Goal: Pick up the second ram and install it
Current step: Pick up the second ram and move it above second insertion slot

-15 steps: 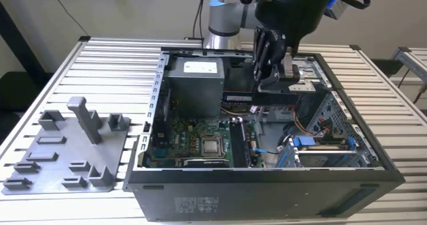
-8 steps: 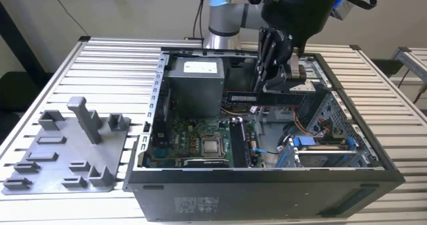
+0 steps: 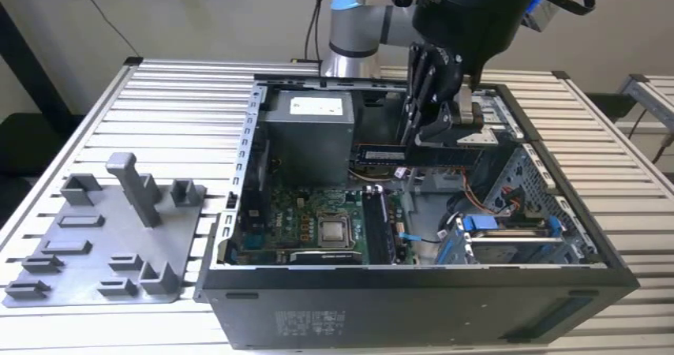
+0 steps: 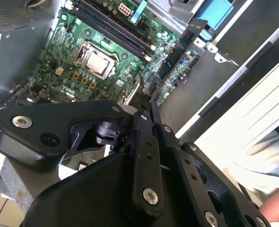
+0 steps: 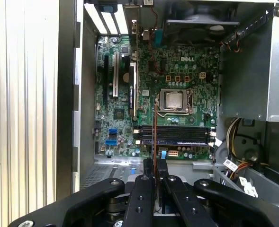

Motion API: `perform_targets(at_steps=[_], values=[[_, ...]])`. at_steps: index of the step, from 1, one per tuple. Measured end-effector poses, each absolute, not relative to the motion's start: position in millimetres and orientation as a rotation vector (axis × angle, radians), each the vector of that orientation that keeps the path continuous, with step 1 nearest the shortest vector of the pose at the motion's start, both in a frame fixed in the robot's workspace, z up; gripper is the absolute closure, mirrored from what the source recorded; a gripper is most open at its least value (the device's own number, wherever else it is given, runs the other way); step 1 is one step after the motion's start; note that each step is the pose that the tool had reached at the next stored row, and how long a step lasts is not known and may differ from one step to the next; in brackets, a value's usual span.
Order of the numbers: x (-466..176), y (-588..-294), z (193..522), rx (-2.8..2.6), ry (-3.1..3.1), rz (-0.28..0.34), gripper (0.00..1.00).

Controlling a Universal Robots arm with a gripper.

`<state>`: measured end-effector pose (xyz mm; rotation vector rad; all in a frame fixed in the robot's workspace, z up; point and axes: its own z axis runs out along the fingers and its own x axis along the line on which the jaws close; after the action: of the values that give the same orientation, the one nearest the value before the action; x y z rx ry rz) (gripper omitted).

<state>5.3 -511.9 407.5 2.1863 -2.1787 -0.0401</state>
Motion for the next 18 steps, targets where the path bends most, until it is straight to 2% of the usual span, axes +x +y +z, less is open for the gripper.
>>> perform_targets(at_steps=[18], values=[[5.3, -491.8, 407.2, 2.193, -2.185, -0.054, 0.86]])
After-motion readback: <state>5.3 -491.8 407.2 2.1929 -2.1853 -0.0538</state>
